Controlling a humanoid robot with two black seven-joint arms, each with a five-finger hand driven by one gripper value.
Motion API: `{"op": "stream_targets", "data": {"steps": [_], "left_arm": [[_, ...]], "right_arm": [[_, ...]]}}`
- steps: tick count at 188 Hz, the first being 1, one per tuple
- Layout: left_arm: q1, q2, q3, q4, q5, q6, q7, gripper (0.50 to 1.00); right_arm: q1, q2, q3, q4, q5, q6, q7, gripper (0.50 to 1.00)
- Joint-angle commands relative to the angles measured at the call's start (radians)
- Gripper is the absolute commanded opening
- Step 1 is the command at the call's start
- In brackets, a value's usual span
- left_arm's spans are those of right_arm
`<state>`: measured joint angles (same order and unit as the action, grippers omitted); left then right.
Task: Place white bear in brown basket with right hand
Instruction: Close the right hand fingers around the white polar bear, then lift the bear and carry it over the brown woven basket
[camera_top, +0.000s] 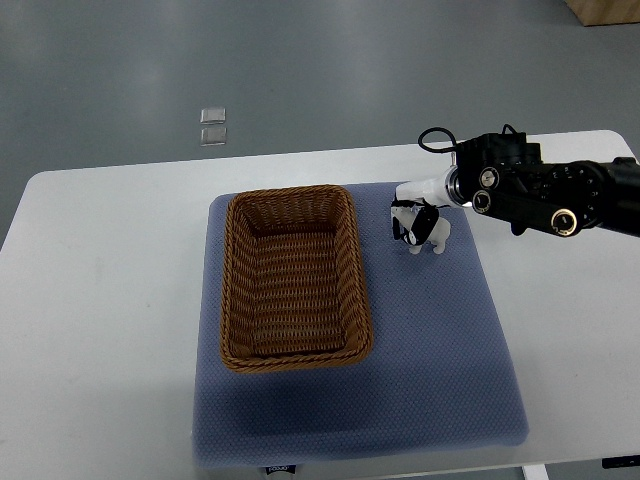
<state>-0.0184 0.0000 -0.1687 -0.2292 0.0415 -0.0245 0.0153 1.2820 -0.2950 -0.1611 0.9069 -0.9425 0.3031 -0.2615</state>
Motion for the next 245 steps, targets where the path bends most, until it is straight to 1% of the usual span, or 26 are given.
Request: {"op": "stream_targets", "data": {"steps": [1,27,52,89,121,151,161,162,164,197,214,245], "left_arm": [[0.0,0.0,0.0,0.001,0.0,0.0,0.0,1.0],[0.0,0.0,0.0,0.002,-0.002,0.0,0.0,1.0],[0.0,0.0,0.0,0.002,-0.002,0.0,0.0,1.0],[0.0,0.0,0.0,0.001,0.0,0.0,0.0,1.0],[0.0,0.0,0.0,0.001,0.0,0.0,0.0,1.0],[0.0,0.0,0.0,0.001,0.0,0.0,0.0,1.0],[0.0,0.0,0.0,0.001,0.0,0.0,0.0,1.0],[0.0,0.0,0.0,0.001,0.0,0.0,0.0,1.0],[0.0,0.0,0.0,0.001,0.0,0.0,0.0,1.0],[0.0,0.0,0.0,-0.002,0.0,0.0,0.0,1.0],[0.0,0.0,0.0,-0.004,0.0,0.0,0.0,1.0],[0.0,0.0,0.0,-0.004,0.0,0.0,0.0,1.0]], "right_arm": [[0.045,-0.033,0.008,0.012,0.014,0.01,0.002,0.5],[0.094,-0.067,0.008,0.056,0.028,0.039,0.008,0.5],[0.163,-0.087,0.008,0.082,0.051,0.045,0.008,0.5],[0.312,-0.128,0.006,0.164,0.123,0.068,0.008,0.5],[0.405,-0.11,-0.002,0.201,0.168,0.076,0.007,0.5],[0.425,-0.012,-0.003,0.199,0.203,0.064,0.002,0.5],[0.425,-0.012,-0.003,0.199,0.203,0.064,0.002,0.5],[0.425,0.041,-0.005,0.187,0.205,0.06,0.002,0.5],[0.425,0.054,-0.006,0.184,0.205,0.059,0.002,0.5],[0.405,0.212,-0.028,0.101,0.205,0.018,0.002,0.5],[0.35,0.289,-0.026,0.041,0.203,-0.001,0.002,0.5],[0.252,0.295,-0.028,-0.043,0.188,-0.024,0.002,0.5]]}}
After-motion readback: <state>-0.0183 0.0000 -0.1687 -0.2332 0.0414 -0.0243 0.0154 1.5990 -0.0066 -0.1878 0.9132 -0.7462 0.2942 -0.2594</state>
